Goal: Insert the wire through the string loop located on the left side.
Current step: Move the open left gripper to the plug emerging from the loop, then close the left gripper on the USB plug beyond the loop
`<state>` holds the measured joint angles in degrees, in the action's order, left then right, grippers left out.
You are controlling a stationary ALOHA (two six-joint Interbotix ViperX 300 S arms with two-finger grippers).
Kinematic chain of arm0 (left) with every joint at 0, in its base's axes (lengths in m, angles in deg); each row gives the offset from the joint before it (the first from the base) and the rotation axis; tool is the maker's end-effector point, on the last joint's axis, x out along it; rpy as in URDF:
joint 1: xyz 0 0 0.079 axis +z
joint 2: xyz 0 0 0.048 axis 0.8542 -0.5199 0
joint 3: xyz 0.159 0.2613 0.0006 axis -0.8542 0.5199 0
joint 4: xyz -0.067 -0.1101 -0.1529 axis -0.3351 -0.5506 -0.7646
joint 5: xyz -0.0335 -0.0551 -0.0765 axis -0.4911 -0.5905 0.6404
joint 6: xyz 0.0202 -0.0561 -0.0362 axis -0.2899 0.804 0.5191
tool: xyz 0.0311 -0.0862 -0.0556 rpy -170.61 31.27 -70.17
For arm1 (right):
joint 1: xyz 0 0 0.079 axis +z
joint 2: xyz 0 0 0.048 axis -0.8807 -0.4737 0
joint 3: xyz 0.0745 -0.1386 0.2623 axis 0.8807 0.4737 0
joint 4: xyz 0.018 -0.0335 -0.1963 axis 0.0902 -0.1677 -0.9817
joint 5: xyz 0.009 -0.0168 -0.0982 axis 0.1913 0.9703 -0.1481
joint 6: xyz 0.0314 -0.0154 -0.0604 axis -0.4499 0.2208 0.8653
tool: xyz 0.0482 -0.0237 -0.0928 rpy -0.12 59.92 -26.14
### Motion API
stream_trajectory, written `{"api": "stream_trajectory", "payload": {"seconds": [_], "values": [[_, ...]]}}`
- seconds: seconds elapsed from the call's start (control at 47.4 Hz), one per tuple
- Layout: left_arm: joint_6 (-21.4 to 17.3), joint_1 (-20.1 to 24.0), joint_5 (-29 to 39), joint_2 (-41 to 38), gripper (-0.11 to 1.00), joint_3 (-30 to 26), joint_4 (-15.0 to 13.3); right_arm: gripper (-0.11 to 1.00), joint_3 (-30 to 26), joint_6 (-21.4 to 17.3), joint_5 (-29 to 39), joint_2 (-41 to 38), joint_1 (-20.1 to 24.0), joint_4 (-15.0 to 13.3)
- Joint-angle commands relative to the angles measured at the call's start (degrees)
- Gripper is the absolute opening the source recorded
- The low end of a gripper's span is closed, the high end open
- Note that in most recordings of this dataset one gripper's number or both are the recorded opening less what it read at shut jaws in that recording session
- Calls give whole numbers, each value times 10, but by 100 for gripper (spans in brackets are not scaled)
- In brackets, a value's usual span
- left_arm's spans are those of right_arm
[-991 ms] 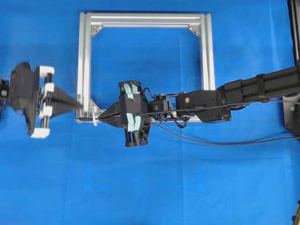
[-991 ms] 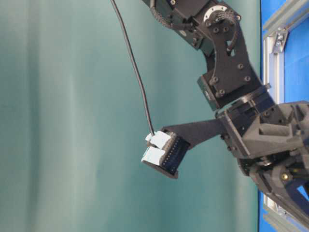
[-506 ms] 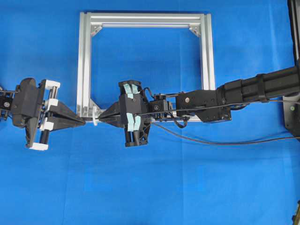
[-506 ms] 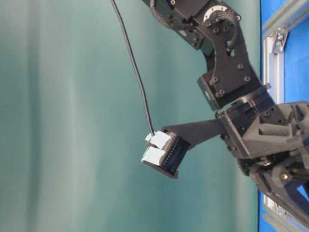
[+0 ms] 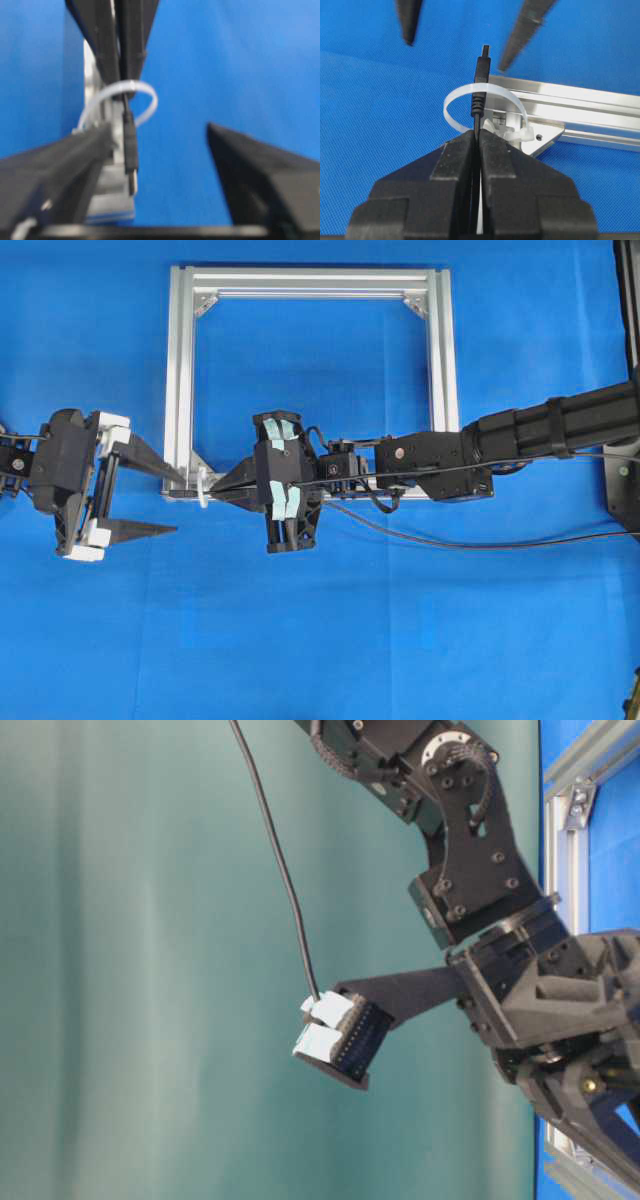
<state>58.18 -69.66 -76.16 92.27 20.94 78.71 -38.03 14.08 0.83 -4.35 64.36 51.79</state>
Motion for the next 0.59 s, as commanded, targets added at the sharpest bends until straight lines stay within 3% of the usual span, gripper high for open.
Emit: {"api": "stream_trajectory", "payload": {"seconds": [0.0, 0.063, 0.569], "values": [[0, 1, 7, 6, 85, -11, 1, 0, -11, 0, -4, 11, -2, 0], [0, 2, 14, 6, 91, -15, 1, 0, -11, 0, -4, 11, -2, 0], [1, 21, 39, -38, 87, -30, 1, 0, -10, 0, -4, 11, -2, 0]]}}
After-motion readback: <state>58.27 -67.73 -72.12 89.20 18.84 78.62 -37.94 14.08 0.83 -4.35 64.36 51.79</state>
